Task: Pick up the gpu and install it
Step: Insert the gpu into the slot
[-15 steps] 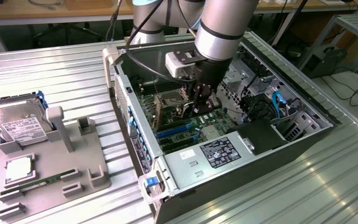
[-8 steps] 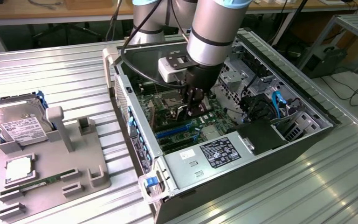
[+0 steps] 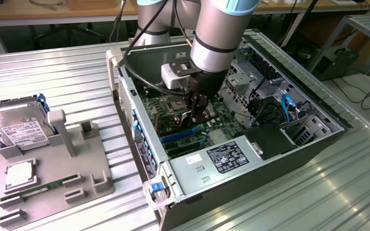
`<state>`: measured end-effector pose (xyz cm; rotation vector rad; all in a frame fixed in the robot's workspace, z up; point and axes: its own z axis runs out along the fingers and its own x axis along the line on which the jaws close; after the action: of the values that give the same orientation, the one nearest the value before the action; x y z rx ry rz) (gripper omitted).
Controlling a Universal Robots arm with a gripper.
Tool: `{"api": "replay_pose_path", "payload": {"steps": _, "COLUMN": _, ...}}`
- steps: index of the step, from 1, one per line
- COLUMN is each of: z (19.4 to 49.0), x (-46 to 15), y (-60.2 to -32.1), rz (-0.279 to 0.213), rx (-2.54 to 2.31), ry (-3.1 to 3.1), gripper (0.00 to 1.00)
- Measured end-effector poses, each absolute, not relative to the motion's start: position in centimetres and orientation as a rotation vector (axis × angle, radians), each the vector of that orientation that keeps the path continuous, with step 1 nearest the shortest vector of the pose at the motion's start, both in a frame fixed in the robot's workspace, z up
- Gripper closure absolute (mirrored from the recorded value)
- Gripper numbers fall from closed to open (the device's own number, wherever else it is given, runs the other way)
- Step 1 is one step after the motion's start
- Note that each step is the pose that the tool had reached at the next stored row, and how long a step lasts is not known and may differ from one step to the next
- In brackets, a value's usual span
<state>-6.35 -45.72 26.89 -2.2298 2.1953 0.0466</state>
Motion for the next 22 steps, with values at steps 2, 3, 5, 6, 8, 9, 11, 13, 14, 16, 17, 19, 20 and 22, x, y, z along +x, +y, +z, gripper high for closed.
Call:
{"api": "replay_pose_path", "payload": {"steps": 2, "z": 26.7, "x": -6.4, "y": -45.8, "rz": 0.047, "rx": -2.230, "ry": 2.195, "gripper": 0.73}}
{"api": "replay_pose_path", "payload": {"steps": 3, "z": 26.6, "x": -6.5, "y": -45.8, "rz": 0.047, "rx": -2.230, "ry": 2.195, "gripper": 0.73}}
{"api": "replay_pose_path", "payload": {"steps": 5, "z": 26.5, "x": -6.8, "y": -45.8, "rz": 0.047, "rx": -2.230, "ry": 2.195, "gripper": 0.73}}
{"api": "replay_pose_path", "payload": {"steps": 6, "z": 26.5, "x": -6.9, "y": -45.8, "rz": 0.047, "rx": -2.230, "ry": 2.195, "gripper": 0.73}}
{"api": "replay_pose_path", "payload": {"steps": 8, "z": 26.3, "x": -6.9, "y": -45.8, "rz": 0.047, "rx": -2.230, "ry": 2.195, "gripper": 0.73}}
{"api": "replay_pose_path", "payload": {"steps": 9, "z": 26.3, "x": -7.0, "y": -45.8, "rz": 0.047, "rx": -2.230, "ry": 2.195, "gripper": 0.73}}
{"api": "replay_pose_path", "payload": {"steps": 11, "z": 26.2, "x": -7.2, "y": -45.8, "rz": 0.047, "rx": -2.230, "ry": 2.195, "gripper": 0.73}}
{"api": "replay_pose_path", "payload": {"steps": 13, "z": 26.1, "x": -7.4, "y": -45.8, "rz": 0.047, "rx": -2.230, "ry": 2.195, "gripper": 0.73}}
{"api": "replay_pose_path", "payload": {"steps": 14, "z": 26.0, "x": -7.5, "y": -45.8, "rz": 0.047, "rx": -2.230, "ry": 2.195, "gripper": 0.73}}
{"api": "replay_pose_path", "payload": {"steps": 16, "z": 25.9, "x": -7.6, "y": -45.8, "rz": 0.047, "rx": -2.230, "ry": 2.195, "gripper": 0.73}}
{"api": "replay_pose_path", "payload": {"steps": 17, "z": 25.9, "x": -7.7, "y": -45.8, "rz": 0.047, "rx": -2.230, "ry": 2.195, "gripper": 0.73}}
{"api": "replay_pose_path", "payload": {"steps": 19, "z": 25.8, "x": -7.8, "y": -45.8, "rz": 0.047, "rx": -2.230, "ry": 2.195, "gripper": 0.73}}
{"api": "replay_pose_path", "payload": {"steps": 20, "z": 25.7, "x": -7.8, "y": -45.8, "rz": 0.047, "rx": -2.230, "ry": 2.195, "gripper": 0.73}}
{"api": "replay_pose_path", "payload": {"steps": 22, "z": 25.6, "x": -7.8, "y": -45.8, "rz": 0.047, "rx": -2.230, "ry": 2.196, "gripper": 0.73}}
